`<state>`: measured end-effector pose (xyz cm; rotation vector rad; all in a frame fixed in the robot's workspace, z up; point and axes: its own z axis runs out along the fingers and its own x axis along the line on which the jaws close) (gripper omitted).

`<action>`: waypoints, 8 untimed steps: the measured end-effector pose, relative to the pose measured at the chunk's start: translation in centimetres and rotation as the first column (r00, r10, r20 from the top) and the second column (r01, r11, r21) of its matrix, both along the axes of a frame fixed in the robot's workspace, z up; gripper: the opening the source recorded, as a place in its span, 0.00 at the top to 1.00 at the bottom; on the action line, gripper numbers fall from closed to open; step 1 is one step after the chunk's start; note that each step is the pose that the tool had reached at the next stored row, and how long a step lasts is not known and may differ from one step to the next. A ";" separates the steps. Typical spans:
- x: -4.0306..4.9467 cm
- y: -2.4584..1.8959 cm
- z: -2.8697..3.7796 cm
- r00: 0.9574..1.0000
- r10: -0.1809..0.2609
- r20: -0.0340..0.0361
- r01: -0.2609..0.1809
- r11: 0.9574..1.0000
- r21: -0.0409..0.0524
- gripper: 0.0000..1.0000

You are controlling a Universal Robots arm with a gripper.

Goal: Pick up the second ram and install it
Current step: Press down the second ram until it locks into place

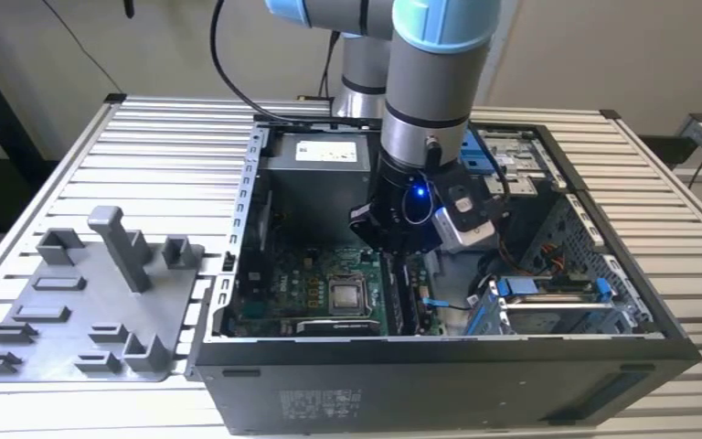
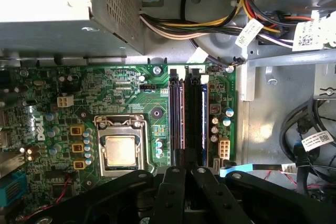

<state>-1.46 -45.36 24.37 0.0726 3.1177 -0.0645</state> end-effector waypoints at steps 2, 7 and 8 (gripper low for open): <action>0.00 0.00 0.00 1.000 0.000 0.000 0.000 1.000 0.000 0.89; -0.01 0.00 0.00 1.000 0.015 0.000 -0.015 1.000 0.000 0.89; -0.01 0.00 0.00 1.000 0.025 0.000 -0.025 1.000 0.000 0.89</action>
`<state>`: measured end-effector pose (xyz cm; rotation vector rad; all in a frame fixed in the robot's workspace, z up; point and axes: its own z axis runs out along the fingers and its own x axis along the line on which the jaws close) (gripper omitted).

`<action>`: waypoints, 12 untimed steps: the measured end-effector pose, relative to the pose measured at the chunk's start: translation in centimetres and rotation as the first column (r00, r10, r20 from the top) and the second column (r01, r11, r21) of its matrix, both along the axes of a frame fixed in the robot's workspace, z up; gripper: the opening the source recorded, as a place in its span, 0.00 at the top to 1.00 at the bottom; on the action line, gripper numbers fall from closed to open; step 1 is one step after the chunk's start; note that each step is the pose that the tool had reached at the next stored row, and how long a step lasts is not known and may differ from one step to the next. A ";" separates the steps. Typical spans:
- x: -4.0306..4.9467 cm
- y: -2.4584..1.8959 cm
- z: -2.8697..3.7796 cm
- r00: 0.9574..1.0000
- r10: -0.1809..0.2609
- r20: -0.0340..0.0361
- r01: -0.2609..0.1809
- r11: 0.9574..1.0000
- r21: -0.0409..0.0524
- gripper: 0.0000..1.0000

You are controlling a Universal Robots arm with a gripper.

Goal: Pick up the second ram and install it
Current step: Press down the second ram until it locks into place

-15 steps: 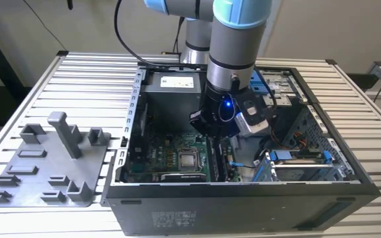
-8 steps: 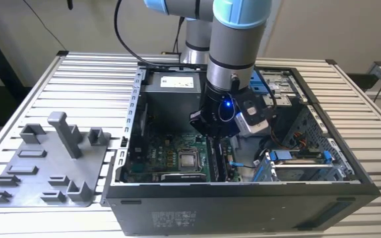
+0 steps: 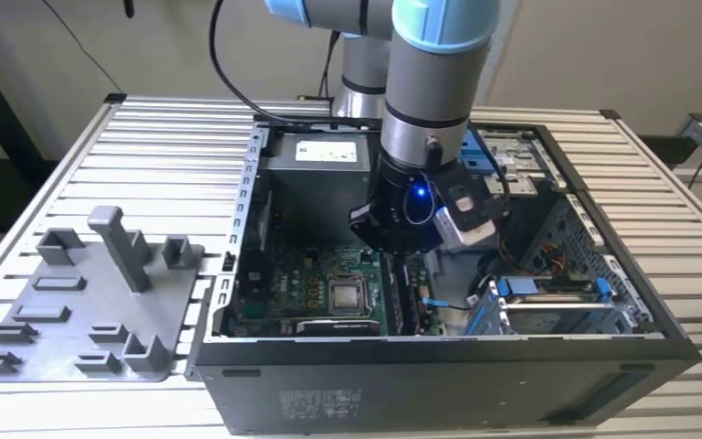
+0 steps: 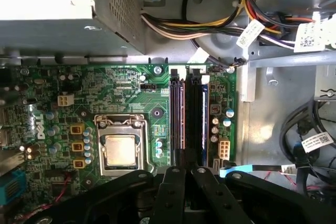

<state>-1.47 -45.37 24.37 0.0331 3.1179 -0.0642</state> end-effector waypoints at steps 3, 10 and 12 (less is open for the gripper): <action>-0.01 0.00 0.00 0.999 0.043 0.000 -0.043 0.999 0.000 0.89; -0.02 0.00 0.00 0.988 0.155 0.000 -0.155 0.988 0.000 0.89; -0.01 0.00 0.00 0.982 0.189 0.000 -0.189 0.982 0.000 0.89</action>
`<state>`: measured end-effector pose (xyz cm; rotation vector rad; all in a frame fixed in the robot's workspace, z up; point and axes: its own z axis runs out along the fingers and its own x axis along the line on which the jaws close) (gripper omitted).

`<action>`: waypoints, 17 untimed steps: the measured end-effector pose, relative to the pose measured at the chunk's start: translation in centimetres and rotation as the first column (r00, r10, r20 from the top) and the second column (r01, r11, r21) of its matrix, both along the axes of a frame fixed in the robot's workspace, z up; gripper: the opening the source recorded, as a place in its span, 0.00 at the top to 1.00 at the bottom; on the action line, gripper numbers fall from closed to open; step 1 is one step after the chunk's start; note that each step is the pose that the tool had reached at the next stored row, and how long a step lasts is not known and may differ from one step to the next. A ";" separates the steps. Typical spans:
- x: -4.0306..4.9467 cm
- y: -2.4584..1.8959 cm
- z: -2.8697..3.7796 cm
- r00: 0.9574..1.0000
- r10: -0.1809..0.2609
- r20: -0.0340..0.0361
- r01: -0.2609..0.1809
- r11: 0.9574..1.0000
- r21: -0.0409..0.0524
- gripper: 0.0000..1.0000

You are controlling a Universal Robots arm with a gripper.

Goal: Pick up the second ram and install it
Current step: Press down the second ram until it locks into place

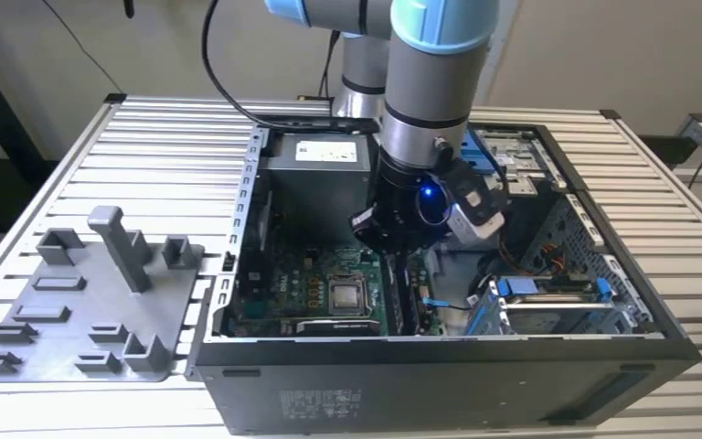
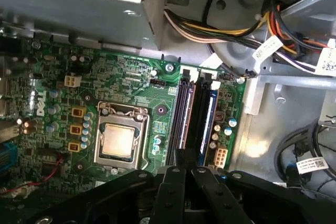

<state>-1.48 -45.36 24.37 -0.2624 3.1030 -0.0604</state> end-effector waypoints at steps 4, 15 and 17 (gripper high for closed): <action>0.00 0.00 0.00 0.998 0.065 0.000 -0.065 0.998 0.000 0.89; -0.07 0.00 0.00 0.969 0.248 0.000 -0.248 0.969 -0.001 0.89; -0.09 0.00 -0.01 0.960 0.281 0.000 -0.281 0.960 -0.002 0.89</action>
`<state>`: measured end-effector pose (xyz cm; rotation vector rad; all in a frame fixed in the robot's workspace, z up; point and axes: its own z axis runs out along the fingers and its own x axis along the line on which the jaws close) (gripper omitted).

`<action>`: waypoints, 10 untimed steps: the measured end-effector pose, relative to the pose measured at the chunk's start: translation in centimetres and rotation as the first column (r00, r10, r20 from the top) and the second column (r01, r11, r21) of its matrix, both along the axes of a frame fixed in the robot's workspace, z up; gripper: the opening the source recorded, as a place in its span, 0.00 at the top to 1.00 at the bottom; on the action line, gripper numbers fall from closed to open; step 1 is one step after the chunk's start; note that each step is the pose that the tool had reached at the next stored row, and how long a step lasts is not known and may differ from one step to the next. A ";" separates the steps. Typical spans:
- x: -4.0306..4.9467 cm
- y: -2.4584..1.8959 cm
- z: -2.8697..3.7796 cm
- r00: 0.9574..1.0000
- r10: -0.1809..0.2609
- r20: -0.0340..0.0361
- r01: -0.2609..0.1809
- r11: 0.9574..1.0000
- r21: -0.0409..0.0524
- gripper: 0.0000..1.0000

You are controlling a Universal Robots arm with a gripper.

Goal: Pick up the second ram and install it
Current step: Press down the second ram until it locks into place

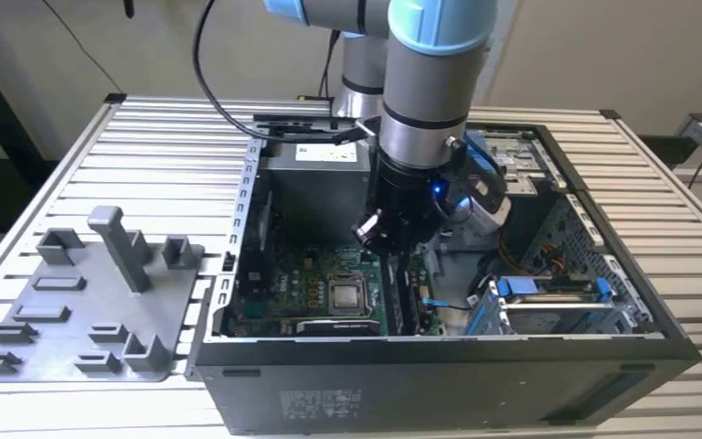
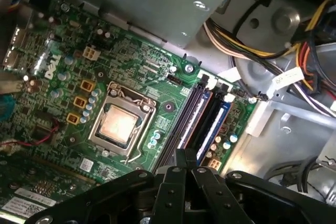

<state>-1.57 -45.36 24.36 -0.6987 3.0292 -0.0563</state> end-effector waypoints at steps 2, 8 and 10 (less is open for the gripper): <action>0.00 0.00 -0.01 0.999 0.036 0.000 -0.036 0.999 -0.001 0.89; -0.01 0.00 -0.03 0.989 0.145 0.000 -0.145 0.989 -0.002 0.89; -0.01 0.00 -0.05 0.984 0.181 0.000 -0.181 0.984 -0.002 0.89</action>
